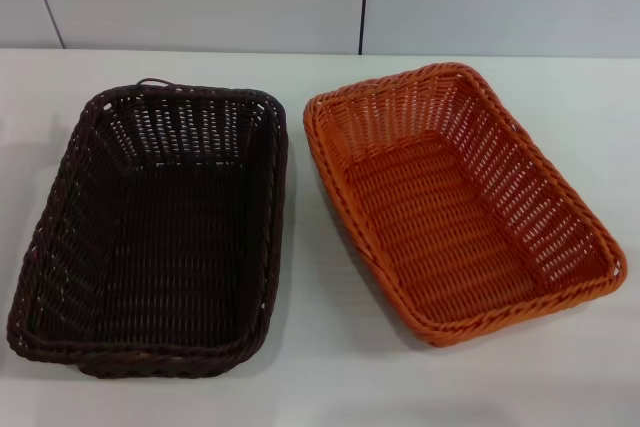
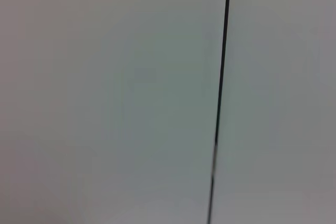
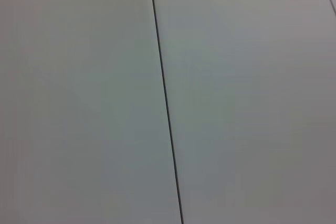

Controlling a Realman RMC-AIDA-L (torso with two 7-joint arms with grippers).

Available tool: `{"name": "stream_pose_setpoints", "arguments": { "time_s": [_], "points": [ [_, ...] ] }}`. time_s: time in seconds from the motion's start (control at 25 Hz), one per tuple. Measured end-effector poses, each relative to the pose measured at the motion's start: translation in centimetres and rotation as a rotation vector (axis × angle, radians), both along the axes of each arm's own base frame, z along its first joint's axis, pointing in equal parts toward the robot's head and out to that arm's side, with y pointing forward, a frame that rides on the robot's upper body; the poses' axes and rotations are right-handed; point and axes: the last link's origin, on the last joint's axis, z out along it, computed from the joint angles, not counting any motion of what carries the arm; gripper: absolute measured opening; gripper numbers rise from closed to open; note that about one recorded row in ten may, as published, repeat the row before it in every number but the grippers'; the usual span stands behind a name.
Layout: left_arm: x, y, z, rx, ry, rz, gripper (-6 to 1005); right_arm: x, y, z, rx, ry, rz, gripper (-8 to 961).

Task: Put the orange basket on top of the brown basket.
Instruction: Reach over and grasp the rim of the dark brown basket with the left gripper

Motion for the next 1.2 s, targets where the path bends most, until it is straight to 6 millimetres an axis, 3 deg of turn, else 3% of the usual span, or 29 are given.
{"name": "stream_pose_setpoints", "arguments": {
  "time_s": [0.16,0.28,0.32,0.36,0.4,0.44,0.56,0.6,0.88,1.2],
  "points": [
    [2.9,0.4,0.6,-0.163,-0.013,0.069,782,-0.2,0.5,0.0,-0.006,0.001,0.004,649],
    [2.9,0.4,0.6,-0.163,-0.013,0.069,783,-0.3,0.7,0.0,-0.008,0.001,0.008,649],
    [4.6,0.1,0.6,-0.245,0.000,0.079,783,-0.3,0.8,-0.1,-0.010,0.001,0.007,649],
    [4.6,0.1,0.6,-0.245,0.000,0.079,783,-0.3,0.9,-0.1,-0.013,0.002,0.007,649],
    [7.9,-0.8,0.7,-0.388,0.041,0.074,783,-0.3,1.0,-0.1,-0.017,0.003,0.005,649],
    [8.7,-1.1,0.6,-0.442,0.053,0.080,783,-0.3,1.1,-0.2,-0.021,0.004,0.003,649],
    [8.7,-1.1,0.6,-0.442,0.053,0.080,784,-0.2,1.4,-0.3,-0.031,0.006,-0.007,649],
    [9.0,-1.5,-0.1,-0.520,0.094,0.119,784,-0.2,1.4,-0.3,-0.033,0.006,-0.008,649],
    [7.2,-1.7,-2.5,-0.621,0.121,0.215,785,-0.2,1.5,-0.3,-0.036,0.005,-0.009,648],
    [5.8,-1.1,-3.6,-0.657,0.127,0.276,769,-0.2,1.6,-0.4,-0.045,0.003,-0.010,648]
  ]
}}
